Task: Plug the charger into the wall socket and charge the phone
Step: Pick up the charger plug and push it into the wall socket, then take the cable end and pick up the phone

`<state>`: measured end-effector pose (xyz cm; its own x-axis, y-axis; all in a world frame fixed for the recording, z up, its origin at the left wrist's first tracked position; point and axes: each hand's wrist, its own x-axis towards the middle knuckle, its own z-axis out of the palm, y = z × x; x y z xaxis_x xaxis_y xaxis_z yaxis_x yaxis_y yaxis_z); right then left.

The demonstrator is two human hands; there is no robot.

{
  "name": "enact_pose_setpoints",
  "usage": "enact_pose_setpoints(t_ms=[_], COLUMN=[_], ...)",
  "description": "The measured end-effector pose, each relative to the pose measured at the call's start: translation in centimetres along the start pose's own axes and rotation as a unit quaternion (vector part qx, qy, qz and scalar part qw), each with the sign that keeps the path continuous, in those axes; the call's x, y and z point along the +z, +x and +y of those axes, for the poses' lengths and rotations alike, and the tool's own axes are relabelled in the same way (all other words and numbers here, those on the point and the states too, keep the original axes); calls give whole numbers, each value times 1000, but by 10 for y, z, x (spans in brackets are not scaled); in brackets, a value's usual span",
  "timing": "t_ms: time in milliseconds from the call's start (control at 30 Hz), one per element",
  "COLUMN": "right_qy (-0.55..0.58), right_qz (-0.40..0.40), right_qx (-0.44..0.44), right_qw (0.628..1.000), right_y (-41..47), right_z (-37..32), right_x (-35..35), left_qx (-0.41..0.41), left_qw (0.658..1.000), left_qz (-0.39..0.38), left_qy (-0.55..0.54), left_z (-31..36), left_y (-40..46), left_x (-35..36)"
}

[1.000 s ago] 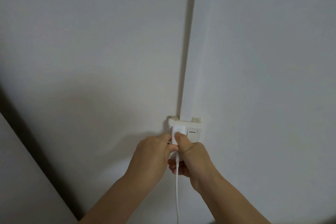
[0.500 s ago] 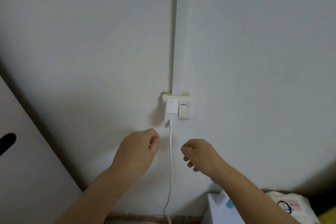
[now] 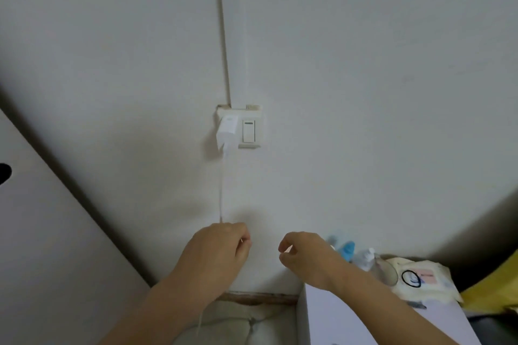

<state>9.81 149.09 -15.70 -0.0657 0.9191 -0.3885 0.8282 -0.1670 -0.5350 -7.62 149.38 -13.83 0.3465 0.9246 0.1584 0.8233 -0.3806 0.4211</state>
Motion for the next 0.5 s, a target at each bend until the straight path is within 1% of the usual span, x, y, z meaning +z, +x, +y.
enact_pose_setpoints(t_ms=[133, 267, 400, 500], right_qy=[-2, -23, -45, -31], right_qz=[-29, -67, -93, -110], right_qx=[-7, 0, 15, 36], right_qw=[1000, 998, 995, 993], right_y=[-10, -12, -8, -3], right_z=[40, 82, 112, 131], right_x=[8, 19, 32, 44], left_qx=[-32, -71, -99, -85], left_qw=[998, 990, 980, 978], left_qz=[-51, -110, -145, -157], left_qy=[19, 60, 90, 104], left_z=[16, 15, 9, -3], left_y=[-7, -11, -15, -11], left_x=[46, 98, 137, 158])
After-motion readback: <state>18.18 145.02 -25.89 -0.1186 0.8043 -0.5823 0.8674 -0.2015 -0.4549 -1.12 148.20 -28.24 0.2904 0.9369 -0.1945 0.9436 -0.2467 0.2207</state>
